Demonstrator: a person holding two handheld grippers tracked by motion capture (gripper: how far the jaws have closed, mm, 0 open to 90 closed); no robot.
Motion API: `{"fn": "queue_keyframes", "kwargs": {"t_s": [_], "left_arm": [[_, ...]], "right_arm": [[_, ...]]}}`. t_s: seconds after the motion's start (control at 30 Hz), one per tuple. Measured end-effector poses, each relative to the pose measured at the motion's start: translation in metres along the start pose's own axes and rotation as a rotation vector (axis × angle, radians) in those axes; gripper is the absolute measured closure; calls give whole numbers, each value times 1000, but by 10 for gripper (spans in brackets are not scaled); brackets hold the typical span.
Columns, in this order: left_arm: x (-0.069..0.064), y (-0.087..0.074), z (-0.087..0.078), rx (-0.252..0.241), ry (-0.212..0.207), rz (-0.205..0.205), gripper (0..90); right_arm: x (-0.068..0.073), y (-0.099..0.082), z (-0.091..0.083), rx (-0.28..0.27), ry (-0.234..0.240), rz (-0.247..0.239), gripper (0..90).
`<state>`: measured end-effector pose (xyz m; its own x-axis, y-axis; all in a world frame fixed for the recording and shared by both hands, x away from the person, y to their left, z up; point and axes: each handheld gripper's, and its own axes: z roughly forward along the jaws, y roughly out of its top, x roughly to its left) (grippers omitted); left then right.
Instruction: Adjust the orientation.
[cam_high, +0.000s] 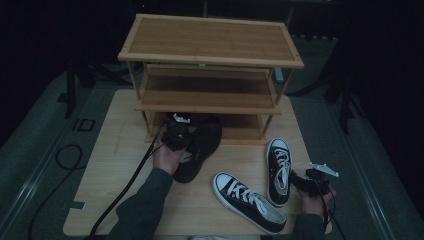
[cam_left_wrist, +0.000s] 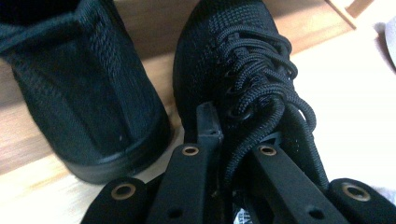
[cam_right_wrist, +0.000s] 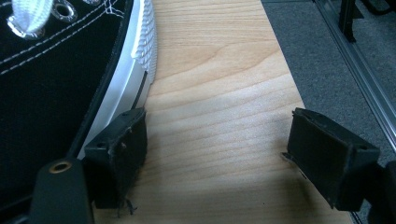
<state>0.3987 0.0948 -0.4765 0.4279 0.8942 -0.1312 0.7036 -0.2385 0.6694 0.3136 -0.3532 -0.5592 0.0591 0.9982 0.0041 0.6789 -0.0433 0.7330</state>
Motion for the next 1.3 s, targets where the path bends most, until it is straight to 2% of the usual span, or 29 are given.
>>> {"fn": "queue_keyframes", "kwargs": {"t_s": [0.13, 0.2, 0.27, 0.37, 0.4, 0.53, 0.73, 0.83, 0.9, 1.0, 1.1, 1.2, 1.3], "left_arm": [[2, 5, 6, -16, 12, -26, 881], [1, 8, 8, -20, 24, -24, 881], [1, 10, 9, -35, 19, -33, 881], [3, 12, 13, -52, 26, -61, 881], [3, 12, 14, -60, 44, -58, 880], [2, 13, 14, -75, 49, -66, 880], [1, 11, 14, -68, 128, -94, 877], [2, 11, 14, -68, 139, -103, 863], [3, 11, 15, -69, 134, -107, 835], [4, 10, 14, -72, 136, -94, 730], [4, 9, 11, -81, 108, -84, 657], [2, 10, 0, -110, 65, -68, 622], [-1, 10, -12, -122, 50, -35, 622]], "right_arm": [[0, 0, 0, 0, 0, 0, 197], [0, 0, 0, -1, 0, 0, 197], [0, 0, 0, -1, -1, 0, 197], [0, 0, 0, -1, -1, 0, 198], [0, 0, 0, -1, -1, 0, 198], [0, 0, 0, 0, -1, 1, 197], [0, 1, 1, 0, -2, 2, 198], [0, 1, 1, 0, -2, 2, 198], [0, 1, 1, 0, -2, 2, 198], [0, 1, 1, 0, -2, 1, 198], [0, 1, 1, 0, -2, 1, 198], [0, 1, 1, 0, -2, 1, 198], [0, 1, 1, 0, -2, 1, 198]]}}
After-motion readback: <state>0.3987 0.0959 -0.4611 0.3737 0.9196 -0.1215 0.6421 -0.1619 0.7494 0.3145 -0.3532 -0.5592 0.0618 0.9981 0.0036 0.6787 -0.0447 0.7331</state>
